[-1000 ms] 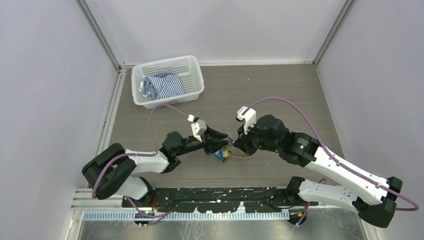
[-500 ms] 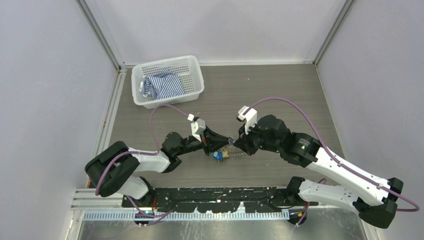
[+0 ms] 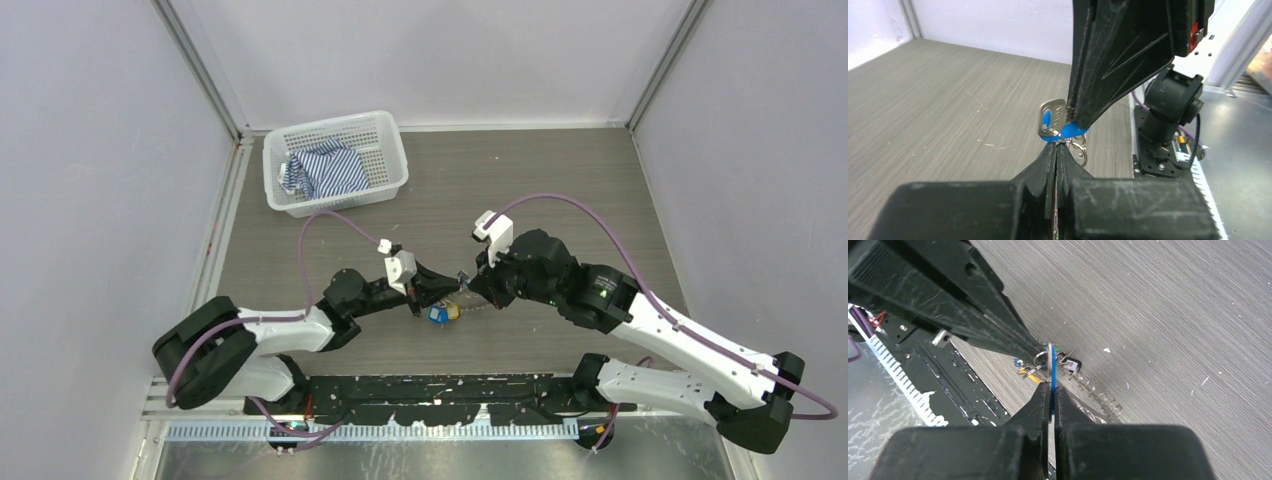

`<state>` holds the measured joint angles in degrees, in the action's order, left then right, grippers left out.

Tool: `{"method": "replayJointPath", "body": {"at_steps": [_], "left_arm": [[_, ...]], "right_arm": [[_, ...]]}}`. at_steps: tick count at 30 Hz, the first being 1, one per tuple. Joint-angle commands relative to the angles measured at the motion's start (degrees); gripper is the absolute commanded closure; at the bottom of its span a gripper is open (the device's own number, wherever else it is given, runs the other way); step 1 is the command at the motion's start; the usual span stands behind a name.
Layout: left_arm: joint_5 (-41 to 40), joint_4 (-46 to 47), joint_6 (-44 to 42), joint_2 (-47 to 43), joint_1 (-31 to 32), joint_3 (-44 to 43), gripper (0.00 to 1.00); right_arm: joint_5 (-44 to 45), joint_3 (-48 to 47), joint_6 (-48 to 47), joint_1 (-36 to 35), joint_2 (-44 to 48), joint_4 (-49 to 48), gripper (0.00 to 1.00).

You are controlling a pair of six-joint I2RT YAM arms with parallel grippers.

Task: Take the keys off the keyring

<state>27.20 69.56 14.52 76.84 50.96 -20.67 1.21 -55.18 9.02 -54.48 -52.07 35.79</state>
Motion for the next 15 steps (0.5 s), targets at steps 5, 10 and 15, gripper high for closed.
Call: {"method": "replayJointPath", "body": {"at_steps": [5,10,15], "left_arm": [[-10.93,-13.56,-18.7,-8.99,7.2,-2.49,1.0],[-16.24,-13.57,-22.21,-9.0,9.05,-1.53,1.0],[-20.75,-11.63,-19.98,-7.32,9.07,-1.38,1.0]], "right_arm": [[6.73,-3.47,0.21,0.04,-2.0,-3.15,0.99],[8.56,-3.64,-0.5,0.0,-0.6,-3.4,0.99],[6.55,-3.29,-0.82,0.06,1.28,-4.41,0.99]]}}
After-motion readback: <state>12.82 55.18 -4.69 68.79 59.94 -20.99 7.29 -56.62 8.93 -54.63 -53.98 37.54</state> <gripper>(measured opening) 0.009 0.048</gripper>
